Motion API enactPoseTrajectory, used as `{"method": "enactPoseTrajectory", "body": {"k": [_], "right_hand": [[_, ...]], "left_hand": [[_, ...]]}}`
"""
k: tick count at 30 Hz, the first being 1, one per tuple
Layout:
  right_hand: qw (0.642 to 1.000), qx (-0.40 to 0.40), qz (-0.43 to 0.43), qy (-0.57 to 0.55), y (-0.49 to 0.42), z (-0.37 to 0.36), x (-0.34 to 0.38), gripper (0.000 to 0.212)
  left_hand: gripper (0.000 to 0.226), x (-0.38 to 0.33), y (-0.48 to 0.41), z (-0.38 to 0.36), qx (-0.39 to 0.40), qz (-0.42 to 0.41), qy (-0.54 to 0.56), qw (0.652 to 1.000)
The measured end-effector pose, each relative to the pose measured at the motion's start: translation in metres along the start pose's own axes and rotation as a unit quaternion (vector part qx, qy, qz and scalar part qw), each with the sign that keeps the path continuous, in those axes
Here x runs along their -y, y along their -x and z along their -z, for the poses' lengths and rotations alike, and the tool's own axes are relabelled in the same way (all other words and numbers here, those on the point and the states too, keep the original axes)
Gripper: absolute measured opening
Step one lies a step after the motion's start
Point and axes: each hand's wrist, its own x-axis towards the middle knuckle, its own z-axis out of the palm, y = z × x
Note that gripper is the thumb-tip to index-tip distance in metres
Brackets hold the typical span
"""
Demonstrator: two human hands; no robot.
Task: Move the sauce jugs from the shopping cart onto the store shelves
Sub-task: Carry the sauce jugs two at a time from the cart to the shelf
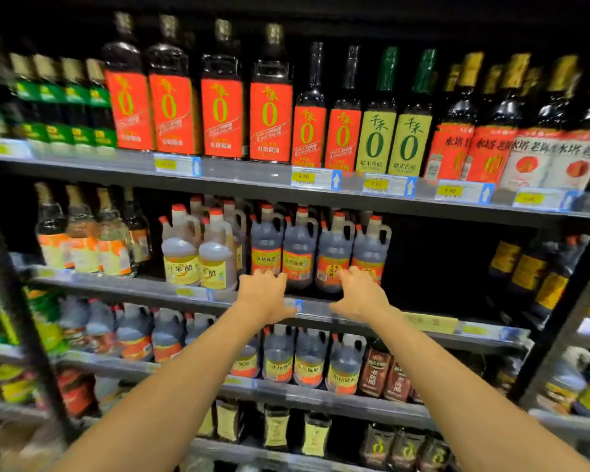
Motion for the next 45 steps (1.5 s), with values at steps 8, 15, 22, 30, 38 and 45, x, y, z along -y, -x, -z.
{"method": "enactPoseTrajectory", "body": {"k": [8, 15, 22, 30, 38, 45], "right_hand": [[0.994, 0.019, 0.102, 0.017, 0.031, 0.001, 0.053, 0.072], [0.981, 0.046, 0.187, -0.019, 0.069, -0.019, 0.090, 0.071], [0.949, 0.105, 0.297, -0.012, 0.110, -0.048, 0.197, 0.076], [0.903, 0.122, 0.409, -0.038, 0.173, -0.074, 0.357, 0.078], [0.874, 0.162, 0.457, -0.040, 0.237, -0.115, 0.511, 0.074], [0.859, 0.206, 0.469, -0.026, 0.232, -0.155, 0.613, 0.075]], "left_hand": [[0.081, 0.032, 0.077, 0.014, 0.026, 0.092, -0.027, 0.995], [0.076, 0.059, 0.162, 0.005, 0.078, 0.166, -0.004, 0.983], [0.079, 0.112, 0.272, 0.008, 0.095, 0.268, -0.013, 0.959], [0.077, 0.217, 0.411, -0.011, 0.120, 0.385, 0.008, 0.915], [0.078, 0.319, 0.534, -0.019, 0.119, 0.469, 0.017, 0.875], [0.078, 0.404, 0.587, -0.038, 0.107, 0.505, 0.022, 0.856]]}}
